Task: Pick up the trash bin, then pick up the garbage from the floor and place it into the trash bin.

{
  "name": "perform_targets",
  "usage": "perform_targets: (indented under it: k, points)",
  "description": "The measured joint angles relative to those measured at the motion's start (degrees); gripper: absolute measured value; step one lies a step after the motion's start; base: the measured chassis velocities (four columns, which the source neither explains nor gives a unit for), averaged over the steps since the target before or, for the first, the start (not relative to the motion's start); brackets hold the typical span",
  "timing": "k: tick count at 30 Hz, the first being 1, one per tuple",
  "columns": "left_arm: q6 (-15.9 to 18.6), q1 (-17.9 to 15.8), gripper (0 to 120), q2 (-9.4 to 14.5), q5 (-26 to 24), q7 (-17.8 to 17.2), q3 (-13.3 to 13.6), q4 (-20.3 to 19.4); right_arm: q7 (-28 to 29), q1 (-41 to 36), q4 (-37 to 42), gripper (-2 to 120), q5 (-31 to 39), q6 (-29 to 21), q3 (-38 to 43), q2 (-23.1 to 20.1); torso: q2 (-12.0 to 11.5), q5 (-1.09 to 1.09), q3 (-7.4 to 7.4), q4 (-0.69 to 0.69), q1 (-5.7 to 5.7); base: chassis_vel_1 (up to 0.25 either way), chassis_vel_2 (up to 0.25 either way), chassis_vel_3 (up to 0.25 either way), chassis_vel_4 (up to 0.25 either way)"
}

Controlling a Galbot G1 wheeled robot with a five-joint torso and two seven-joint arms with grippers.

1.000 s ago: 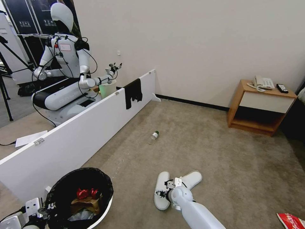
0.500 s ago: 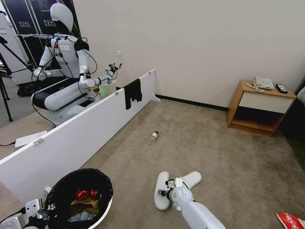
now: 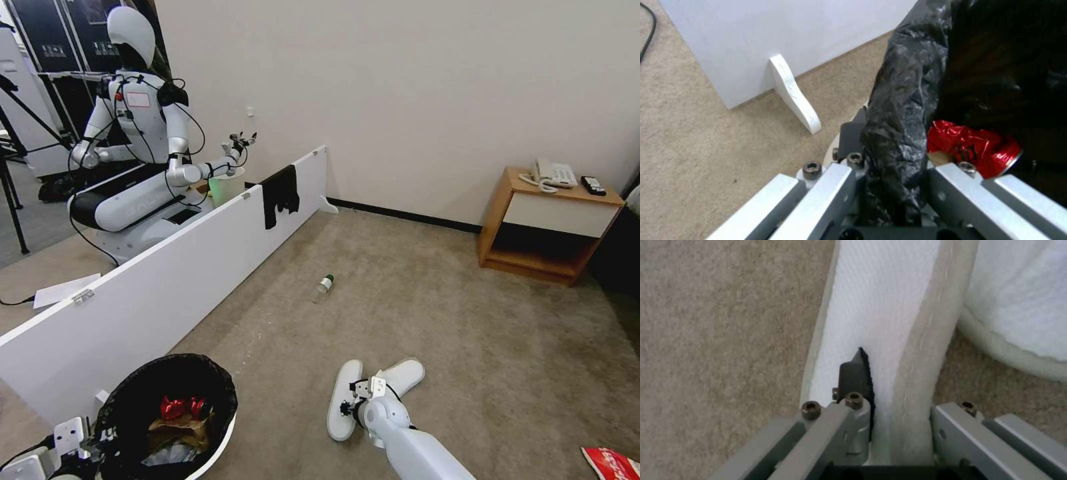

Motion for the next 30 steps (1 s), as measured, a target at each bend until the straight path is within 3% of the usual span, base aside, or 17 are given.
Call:
perform_targets:
  k: [4,10,12,14,15,19,21,22,24,28,30]
  points:
    - [0.4,0.0,2,0.0,0.0,-0.3,0.1,-0.1,0.1,-0.6,1.5,3,0.0,1.0,-0.7,-0.7,0.0,0.0,0.0,-0.01,0.0,0.0,0.0,0.0,0.0]
    - [1.1,-0.2,2,0.0,-0.1,-0.9,0.5,-0.1,2.3,-2.7,10.1,3,1.3,2.9,-2.4,-3.9,0.0,-0.02,0.0,-0.02,0.0,0.0,0.0,0.0,0.0]
    - [1.8,-0.7,2,0.1,-1.3,-1.7,0.9,-0.5,5.1,-3.6,18.3,3,3.0,3.5,-3.7,-6.5,0.0,0.0,0.0,-0.02,0.01,0.0,0.0,0.0,0.0]
    - [2.1,-0.8,2,0.2,-1.7,-2.0,1.1,-0.7,5.9,-3.6,21.0,3,3.6,3.7,-4.0,-7.5,0.0,0.0,0.0,-0.01,0.0,0.0,0.0,0.0,0.0]
    - [2.9,-0.9,2,0.3,-3.5,-3.0,1.4,-1.5,7.6,-3.6,26.4,3,4.6,4.3,-4.6,-10.2,0.0,0.0,0.01,-0.01,0.0,0.0,0.0,0.0,0.0]
    - [3.7,-1.0,2,0.5,-5.3,-3.7,1.6,-2.3,8.3,-3.3,31.2,3,4.8,5.1,-5.0,-13.2,0.0,0.01,0.0,-0.01,0.0,0.0,0.0,0.0,0.0]
    - [4.9,-1.2,2,1.1,-8.2,-5.2,2.0,-3.7,8.9,-1.5,40.0,3,4.5,7.5,-5.8,-19.3,0.0,-0.01,0.0,-0.04,0.0,0.0,0.0,0.0,0.0]
    - [4.9,-1.2,2,1.1,-8.2,-5.2,2.0,-3.7,8.9,-1.5,40.0,3,4.5,7.5,-5.8,-19.3,0.0,-0.01,0.0,-0.04,0.0,0.0,0.0,0.0,0.0]
    - [6.3,-1.4,2,2.1,-12.8,-7.6,2.2,-5.4,9.1,1.4,47.0,3,4.3,9.4,-6.3,-23.2,0.0,-0.03,0.0,-0.02,0.0,0.0,0.0,0.0,0.0]
    - [6.9,-1.7,2,3.1,-17.1,-9.8,2.4,-6.6,8.8,3.3,51.3,3,4.0,10.7,-6.6,-25.0,0.0,-0.01,0.0,0.0,0.0,0.0,0.0,0.0,0.0]
    - [7.0,-2.4,2,4.9,-19.7,-11.6,2.4,-7.3,8.7,5.6,56.2,3,3.8,12.3,-7.1,-26.5,0.0,-0.01,0.0,-0.01,0.0,0.0,0.0,0.0,0.0]
